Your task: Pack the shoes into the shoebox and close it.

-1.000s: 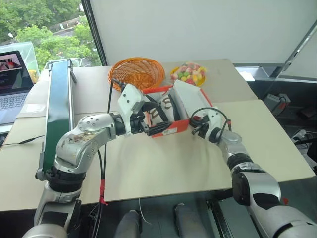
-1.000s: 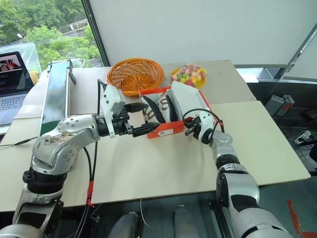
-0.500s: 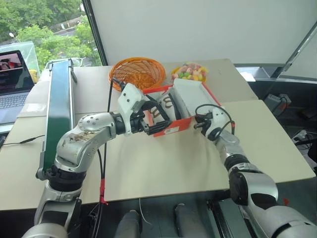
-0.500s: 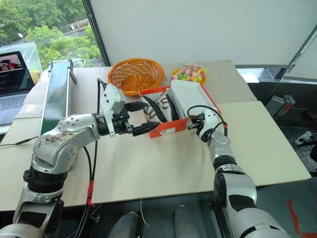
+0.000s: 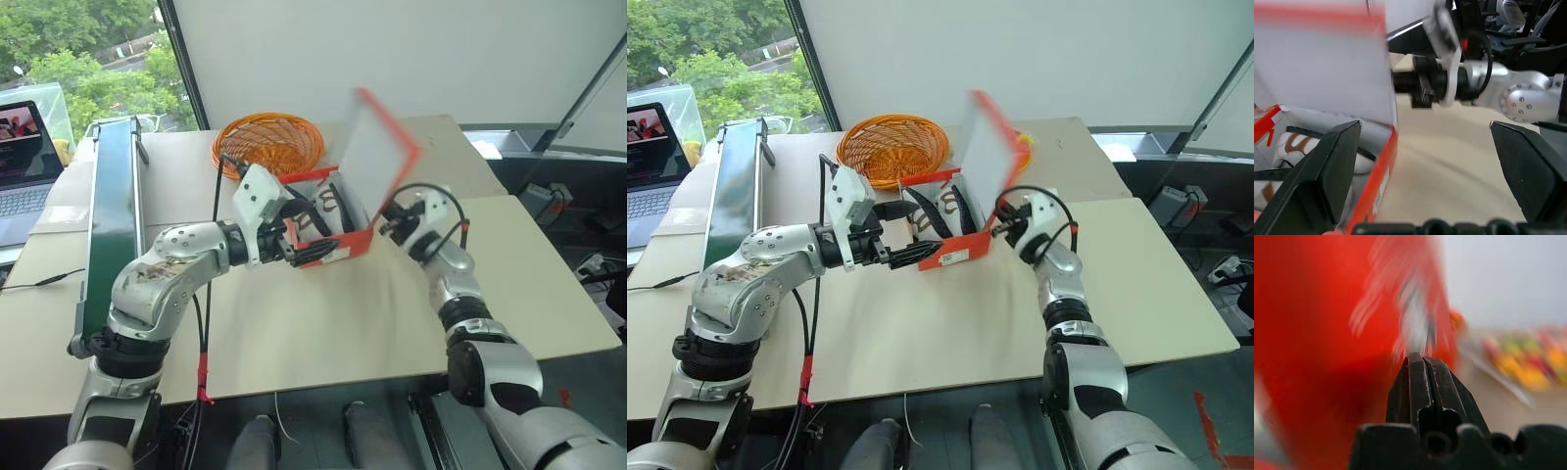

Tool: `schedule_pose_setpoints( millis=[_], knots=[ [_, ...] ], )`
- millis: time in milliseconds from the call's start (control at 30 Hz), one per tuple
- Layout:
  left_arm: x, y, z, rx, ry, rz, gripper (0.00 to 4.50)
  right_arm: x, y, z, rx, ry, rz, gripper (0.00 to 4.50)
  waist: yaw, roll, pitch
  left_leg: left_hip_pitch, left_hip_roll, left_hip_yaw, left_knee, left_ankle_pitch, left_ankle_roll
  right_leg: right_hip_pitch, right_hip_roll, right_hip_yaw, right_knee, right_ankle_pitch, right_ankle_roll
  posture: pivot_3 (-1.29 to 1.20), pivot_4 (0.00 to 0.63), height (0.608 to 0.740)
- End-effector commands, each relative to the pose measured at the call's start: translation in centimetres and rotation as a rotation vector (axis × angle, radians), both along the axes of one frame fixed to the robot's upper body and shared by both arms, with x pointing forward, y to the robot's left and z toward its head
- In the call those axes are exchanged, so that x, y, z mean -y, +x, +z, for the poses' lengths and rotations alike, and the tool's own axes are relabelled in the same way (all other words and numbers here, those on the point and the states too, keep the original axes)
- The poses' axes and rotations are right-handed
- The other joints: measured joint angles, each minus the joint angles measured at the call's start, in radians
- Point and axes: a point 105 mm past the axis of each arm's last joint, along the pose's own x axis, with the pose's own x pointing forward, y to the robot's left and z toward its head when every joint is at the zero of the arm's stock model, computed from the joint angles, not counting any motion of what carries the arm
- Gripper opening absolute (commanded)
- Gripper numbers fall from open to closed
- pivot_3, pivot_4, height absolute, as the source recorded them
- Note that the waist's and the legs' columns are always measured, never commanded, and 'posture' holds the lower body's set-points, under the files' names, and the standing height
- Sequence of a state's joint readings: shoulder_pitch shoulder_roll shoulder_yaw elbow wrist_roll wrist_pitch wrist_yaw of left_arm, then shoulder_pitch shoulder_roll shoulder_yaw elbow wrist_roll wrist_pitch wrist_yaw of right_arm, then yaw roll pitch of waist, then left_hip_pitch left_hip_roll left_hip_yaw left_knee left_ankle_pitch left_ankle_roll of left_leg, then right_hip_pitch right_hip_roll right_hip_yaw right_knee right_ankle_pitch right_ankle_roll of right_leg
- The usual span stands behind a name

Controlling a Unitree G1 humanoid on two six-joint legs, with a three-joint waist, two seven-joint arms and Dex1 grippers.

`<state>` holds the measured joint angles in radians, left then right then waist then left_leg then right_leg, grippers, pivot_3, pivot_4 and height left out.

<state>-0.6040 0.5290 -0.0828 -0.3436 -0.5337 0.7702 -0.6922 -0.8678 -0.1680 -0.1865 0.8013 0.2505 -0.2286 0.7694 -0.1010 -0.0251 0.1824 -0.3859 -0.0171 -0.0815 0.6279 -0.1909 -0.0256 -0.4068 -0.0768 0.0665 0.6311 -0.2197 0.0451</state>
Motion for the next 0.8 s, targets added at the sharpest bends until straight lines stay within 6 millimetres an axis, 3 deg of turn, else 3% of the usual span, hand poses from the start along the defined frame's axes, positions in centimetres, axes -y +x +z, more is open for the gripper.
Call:
schedule_pose_setpoints(
  millis=[33,167,300,367,533,633,700,800],
  knots=[
    [-0.8,-0.2,1.5,0.062,0.002,0.012,4.50,-3.6,-2.2,-0.5,-0.046,-0.043,0.196,0.07,0.005,0.000,0.000,0.000,0.000,0.000,0.000,0.000,0.000,0.000,0.000,0.000,0.000,0.000,0.000,0.00,0.150,0.740],
    [-1.6,0.1,1.8,0.073,0.007,0.041,4.50,-6.2,-4.2,-3.7,-0.140,-0.174,0.312,0.07,0.019,0.000,0.000,-0.001,-0.001,-0.001,0.000,0.000,0.000,0.000,0.000,0.000,0.000,0.000,0.000,0.00,0.150,0.740],
    [-2.4,0.1,1.8,0.077,0.004,0.081,4.50,-5.8,-3.1,-3.9,-0.156,-0.224,0.246,0.07,0.031,0.000,0.000,-0.003,-0.001,-0.001,0.001,0.000,0.000,-0.004,0.000,0.000,0.001,0.000,-0.001,0.00,0.150,0.740],
    [-2.6,0.1,1.6,0.076,0.003,0.102,4.50,-5.7,-2.3,-3.0,-0.148,-0.214,0.224,0.07,0.030,0.000,0.000,-0.004,-0.001,0.000,0.001,0.000,0.000,-0.005,0.000,0.000,0.001,0.000,-0.001,0.00,0.150,0.740],
    [-3.9,0.0,0.5,0.055,0.001,0.181,4.50,-5.4,-0.5,2.5,-0.111,-0.097,0.237,0.07,0.027,0.000,0.000,-0.004,0.000,0.000,0.000,0.000,0.000,-0.007,0.000,0.002,0.003,0.001,-0.002,0.00,0.150,0.740],
    [-4.5,0.1,0.4,0.059,-0.002,0.226,4.50,-5.3,1.0,3.5,-0.105,-0.153,0.180,0.07,0.031,0.000,0.000,-0.006,0.000,0.000,0.000,0.000,0.000,-0.010,0.000,0.002,0.004,0.001,-0.002,0.00,0.150,0.740],
    [-4.7,0.2,0.3,0.065,-0.004,0.254,4.50,-5.3,2.2,2.6,-0.132,-0.246,0.099,0.07,0.031,0.000,0.000,-0.007,0.000,0.001,0.000,0.000,0.000,-0.011,0.000,0.002,0.004,0.001,-0.002,0.00,0.150,0.740],
    [-4.8,0.2,0.2,0.073,-0.003,0.286,4.50,-5.8,3.2,-0.7,-0.218,-0.410,0.005,0.07,0.031,0.000,0.000,-0.007,0.000,0.001,0.000,0.000,0.000,-0.012,0.000,0.002,0.003,0.001,-0.003,0.00,0.150,0.740]
  ],
)
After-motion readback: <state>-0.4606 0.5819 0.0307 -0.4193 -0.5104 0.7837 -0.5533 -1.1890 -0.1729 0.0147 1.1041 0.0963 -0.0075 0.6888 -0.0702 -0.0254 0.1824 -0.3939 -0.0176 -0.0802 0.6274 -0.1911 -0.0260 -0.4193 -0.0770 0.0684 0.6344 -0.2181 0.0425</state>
